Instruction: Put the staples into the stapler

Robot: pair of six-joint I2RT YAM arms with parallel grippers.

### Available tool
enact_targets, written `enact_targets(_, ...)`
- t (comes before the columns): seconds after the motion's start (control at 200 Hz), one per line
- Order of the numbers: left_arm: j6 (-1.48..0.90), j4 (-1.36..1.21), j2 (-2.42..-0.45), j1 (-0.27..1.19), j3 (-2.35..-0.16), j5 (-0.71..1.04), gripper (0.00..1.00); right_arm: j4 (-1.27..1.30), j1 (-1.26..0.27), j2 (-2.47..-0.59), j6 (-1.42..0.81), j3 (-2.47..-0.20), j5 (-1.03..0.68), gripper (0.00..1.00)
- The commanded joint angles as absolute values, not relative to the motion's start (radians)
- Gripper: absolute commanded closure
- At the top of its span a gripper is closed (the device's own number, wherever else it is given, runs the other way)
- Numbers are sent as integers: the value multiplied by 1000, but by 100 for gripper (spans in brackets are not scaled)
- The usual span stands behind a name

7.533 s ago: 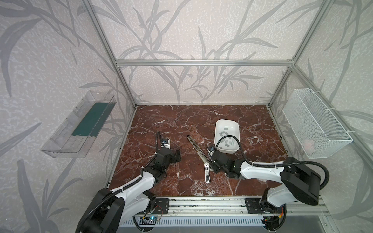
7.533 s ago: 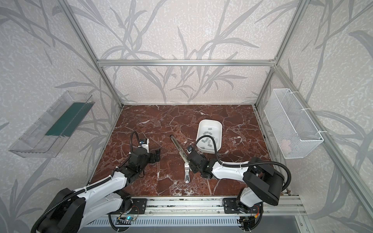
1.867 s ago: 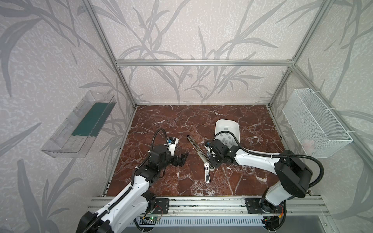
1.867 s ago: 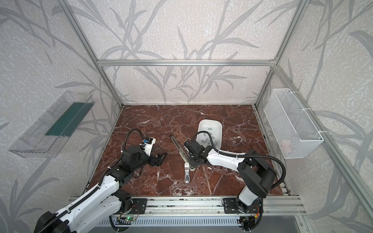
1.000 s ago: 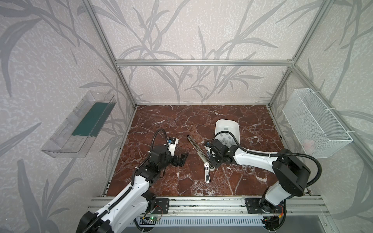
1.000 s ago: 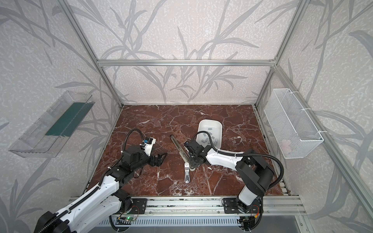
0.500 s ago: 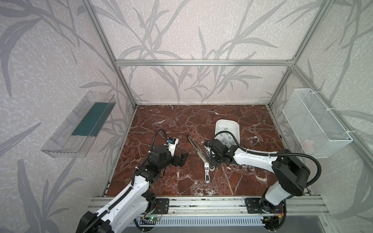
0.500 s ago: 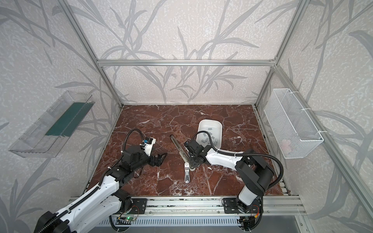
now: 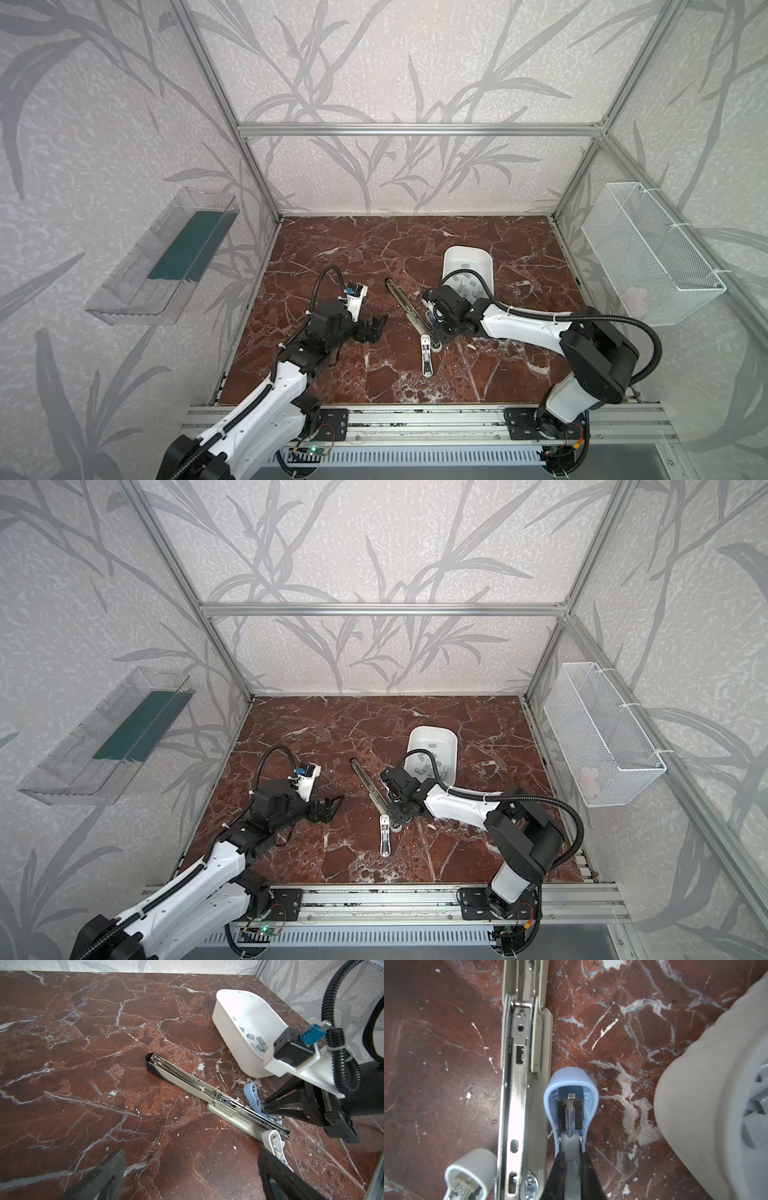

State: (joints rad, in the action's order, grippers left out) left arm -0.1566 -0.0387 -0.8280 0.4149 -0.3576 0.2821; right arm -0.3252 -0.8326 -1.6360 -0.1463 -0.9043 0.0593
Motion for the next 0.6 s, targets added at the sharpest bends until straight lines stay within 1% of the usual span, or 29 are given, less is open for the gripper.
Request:
enact_targets(0.0,-144,-58,-828,411,-348,288,1,-357,-833,-1648,-162,-897,25,95)
enact_targets(0.145,-144,-57,-828,411,-349,290,1,-359,-833,-1647,-163,-898,28,86)
enact_targets(0.32,-144,-57,-828,411,-349,290,1,-360,-833,-1649,-166,-899,36,83)
enact_targets(0.405,-144,-57,-829,411,-349,291,1,-360,-833,-1647,-169,-899,40,77)
enact_targets(0.595,-144,-57,-831,411,-350,288,1,-360,-833,-1646,-170,-897,43,76)
